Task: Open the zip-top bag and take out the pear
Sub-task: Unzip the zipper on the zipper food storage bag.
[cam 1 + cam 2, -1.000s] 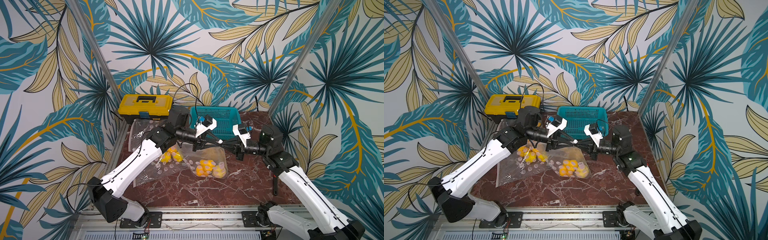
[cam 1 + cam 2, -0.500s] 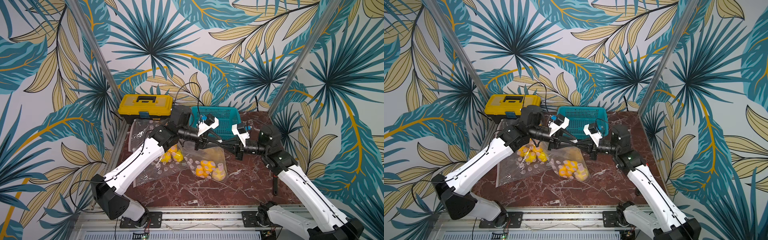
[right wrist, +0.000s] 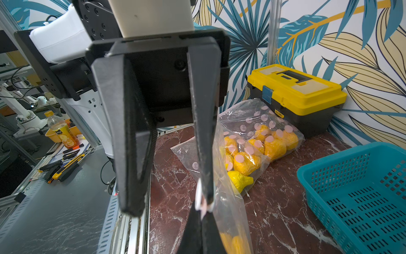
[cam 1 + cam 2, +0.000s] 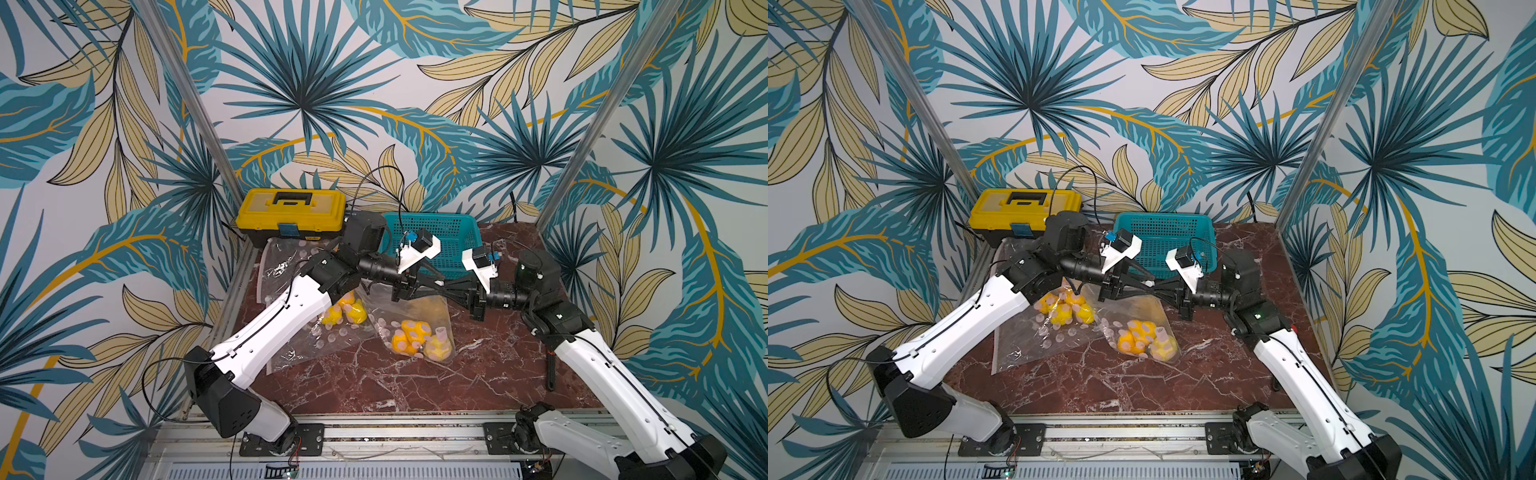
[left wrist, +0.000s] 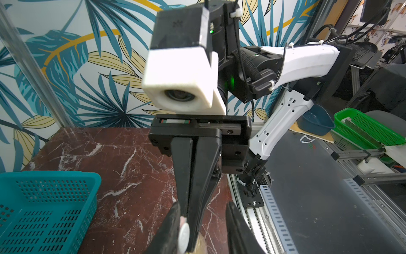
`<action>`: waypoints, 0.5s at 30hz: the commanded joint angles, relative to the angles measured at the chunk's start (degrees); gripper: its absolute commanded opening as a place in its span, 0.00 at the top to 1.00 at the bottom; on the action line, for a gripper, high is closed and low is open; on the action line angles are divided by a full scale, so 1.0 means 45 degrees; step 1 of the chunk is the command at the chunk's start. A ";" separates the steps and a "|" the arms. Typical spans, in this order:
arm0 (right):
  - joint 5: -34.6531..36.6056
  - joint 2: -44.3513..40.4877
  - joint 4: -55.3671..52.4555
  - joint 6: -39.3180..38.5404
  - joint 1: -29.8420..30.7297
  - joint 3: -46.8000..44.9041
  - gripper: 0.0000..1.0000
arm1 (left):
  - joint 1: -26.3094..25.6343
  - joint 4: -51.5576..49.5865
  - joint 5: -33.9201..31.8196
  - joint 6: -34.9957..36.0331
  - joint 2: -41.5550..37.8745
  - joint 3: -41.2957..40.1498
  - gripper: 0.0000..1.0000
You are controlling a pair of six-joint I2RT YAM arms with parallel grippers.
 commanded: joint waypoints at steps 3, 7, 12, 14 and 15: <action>-0.0700 -0.0306 0.0391 -0.0034 0.0141 0.0253 1.00 | 0.0004 -0.0147 -0.1088 0.0033 0.0343 -0.0216 0.61; -0.0718 -0.0392 0.0265 -0.0098 0.0143 0.0234 1.00 | 0.0058 -0.0147 -0.1612 -0.0025 0.0306 -0.0289 0.51; -0.0640 -0.0442 0.0237 -0.0165 0.0140 0.0220 1.00 | 0.0210 -0.0147 -0.1205 0.0023 0.0111 -0.0417 0.66; -0.0629 -0.0433 0.0240 -0.0167 0.0147 0.0237 1.00 | 0.0233 -0.0147 -0.0912 0.0052 0.0101 -0.0466 0.73; -0.0607 -0.0428 0.0236 -0.0171 0.0160 0.0240 1.00 | 0.0233 -0.0147 -0.0728 0.0087 0.0070 -0.0468 0.74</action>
